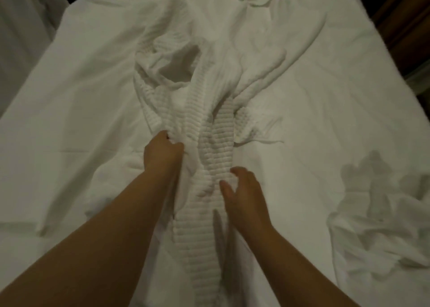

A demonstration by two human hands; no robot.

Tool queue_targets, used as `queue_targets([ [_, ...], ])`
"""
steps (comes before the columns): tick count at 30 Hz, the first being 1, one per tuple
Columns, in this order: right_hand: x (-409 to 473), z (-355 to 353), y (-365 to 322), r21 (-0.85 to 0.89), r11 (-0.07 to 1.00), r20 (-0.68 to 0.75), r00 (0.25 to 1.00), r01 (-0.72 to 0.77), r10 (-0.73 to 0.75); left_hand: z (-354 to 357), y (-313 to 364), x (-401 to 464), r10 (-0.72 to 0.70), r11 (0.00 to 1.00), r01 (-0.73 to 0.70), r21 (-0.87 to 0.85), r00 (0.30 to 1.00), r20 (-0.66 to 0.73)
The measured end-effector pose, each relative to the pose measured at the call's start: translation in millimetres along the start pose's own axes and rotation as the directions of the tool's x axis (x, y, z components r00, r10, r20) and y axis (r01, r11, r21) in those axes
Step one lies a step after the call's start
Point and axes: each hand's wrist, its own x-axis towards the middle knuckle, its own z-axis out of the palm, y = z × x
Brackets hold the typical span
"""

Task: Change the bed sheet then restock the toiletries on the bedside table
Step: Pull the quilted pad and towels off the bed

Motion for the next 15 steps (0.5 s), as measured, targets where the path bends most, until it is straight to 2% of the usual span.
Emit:
queue_targets([
  [2,15.9,-25.6,-1.4,0.277,0.955,-0.106,0.985,-0.106,0.14,0.5,23.8,-28.1,0.193,0.981,-0.193,0.002,0.981,0.012],
  [3,23.1,-38.9,-2.1,0.419,0.893,-0.109,0.967,-0.164,0.229,2.6,34.5,-44.8,0.279,0.959,-0.282,0.036,0.958,0.07],
  [6,34.5,-78.5,0.3,0.712,0.653,0.011,0.934,-0.257,0.356,22.8,47.6,-96.4,0.414,0.849,-0.501,0.169,0.829,0.375],
  [7,35.9,-90.9,2.9,0.745,0.604,0.061,0.931,-0.282,0.359,32.3,45.9,-111.0,0.436,0.802,-0.567,0.189,0.771,0.464],
  [9,33.5,-108.3,15.0,0.754,0.577,0.113,0.927,-0.315,0.358,49.0,39.8,-132.0,0.412,0.742,-0.643,0.19,0.661,0.627],
  [13,18.1,-116.2,56.3,0.585,0.694,0.124,0.892,-0.42,0.435,59.2,34.4,-143.7,0.204,0.713,-0.675,0.191,0.46,0.864],
  [14,12.7,-115.2,64.8,0.569,0.7,0.147,0.891,-0.431,0.429,57.9,38.8,-140.9,0.156,0.727,-0.658,0.196,0.436,0.886],
  [15,9.0,-113.7,71.9,0.559,0.708,0.169,0.896,-0.431,0.412,57.4,44.1,-134.6,0.148,0.781,-0.597,0.184,0.462,0.874],
])
